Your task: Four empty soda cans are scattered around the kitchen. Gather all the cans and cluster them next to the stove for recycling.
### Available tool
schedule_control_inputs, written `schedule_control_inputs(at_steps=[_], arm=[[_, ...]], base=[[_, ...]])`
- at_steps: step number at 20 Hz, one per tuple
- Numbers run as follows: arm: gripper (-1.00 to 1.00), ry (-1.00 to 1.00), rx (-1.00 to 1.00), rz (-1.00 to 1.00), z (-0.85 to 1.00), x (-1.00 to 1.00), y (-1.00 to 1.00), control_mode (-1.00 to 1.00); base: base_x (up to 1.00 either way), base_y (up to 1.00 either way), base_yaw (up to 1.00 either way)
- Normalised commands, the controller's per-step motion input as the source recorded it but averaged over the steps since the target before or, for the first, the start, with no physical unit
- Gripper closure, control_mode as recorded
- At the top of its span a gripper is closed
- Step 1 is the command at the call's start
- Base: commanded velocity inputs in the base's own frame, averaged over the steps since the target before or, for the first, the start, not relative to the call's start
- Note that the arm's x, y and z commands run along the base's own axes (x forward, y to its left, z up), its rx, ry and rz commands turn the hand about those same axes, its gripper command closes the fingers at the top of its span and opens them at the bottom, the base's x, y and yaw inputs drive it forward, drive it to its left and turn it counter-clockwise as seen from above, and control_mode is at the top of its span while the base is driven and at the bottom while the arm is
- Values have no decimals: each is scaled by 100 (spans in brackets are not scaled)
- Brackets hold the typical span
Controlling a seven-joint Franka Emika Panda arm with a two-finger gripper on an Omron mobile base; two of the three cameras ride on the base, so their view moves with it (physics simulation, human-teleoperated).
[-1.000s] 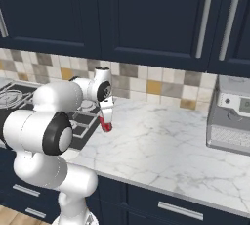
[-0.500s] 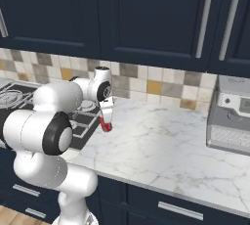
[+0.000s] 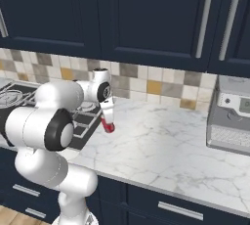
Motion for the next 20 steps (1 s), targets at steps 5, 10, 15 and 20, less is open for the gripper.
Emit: schedule_control_inputs(at_steps=[5, 10, 15, 20], arm=[[100, -3, 4, 6, -9, 6, -11, -100], [100, -13, 8, 7, -20, 6, -6, -100], [100, -10, 9, 3, -23, 13, -3, -100], [100, -2, 8, 0, -23, 21, 0, -100]], base=[[0, 0, 0], [0, 0, 0], [0, 0, 0], [0, 0, 0]])
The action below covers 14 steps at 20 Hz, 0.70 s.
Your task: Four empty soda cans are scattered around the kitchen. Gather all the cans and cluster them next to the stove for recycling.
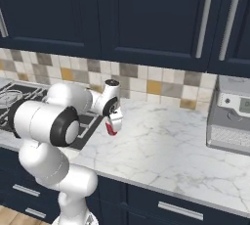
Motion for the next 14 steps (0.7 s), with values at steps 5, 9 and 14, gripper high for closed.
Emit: schedule_control_inputs(at_steps=[5, 9, 14], arm=[[100, 0, 5, 0, -26, 24, 0, -100], [100, 0, 2, 0, -24, 21, 0, -100], [100, 0, 1, 0, -25, 15, 0, -100]], base=[[0, 0, 0], [0, 0, 0], [0, 0, 0]])
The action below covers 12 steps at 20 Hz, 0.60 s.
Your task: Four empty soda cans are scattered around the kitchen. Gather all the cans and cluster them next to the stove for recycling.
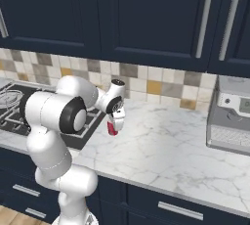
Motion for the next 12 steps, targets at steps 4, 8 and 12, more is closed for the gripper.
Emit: schedule_control_inputs(at_steps=[4, 8, 12], arm=[[100, 0, 2, 0, -27, 11, 0, -100], [100, 0, 4, 0, -31, 1, 0, -100], [100, 0, 2, 0, -32, 0, 0, -100]], base=[[0, 0, 0], [0, 0, 0], [0, 0, 0]])
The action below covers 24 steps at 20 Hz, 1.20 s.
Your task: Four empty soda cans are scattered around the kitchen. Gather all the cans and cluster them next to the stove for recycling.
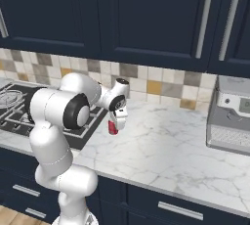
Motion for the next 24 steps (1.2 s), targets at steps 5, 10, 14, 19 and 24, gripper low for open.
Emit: schedule_control_inputs(at_steps=[5, 10, 14, 19, 24], arm=[[100, 0, 0, 0, -30, 1, 0, -100], [100, 0, 0, 0, -31, -1, 0, -100], [-100, 0, 0, 0, -34, -11, 3, -100], [-100, 0, 0, 0, -23, -11, 1, -100], [-100, 0, 5, 0, -8, -8, 0, -100]], base=[[0, 0, 0], [0, 0, 0], [0, 0, 0], [0, 0, 0], [0, 0, 0]])
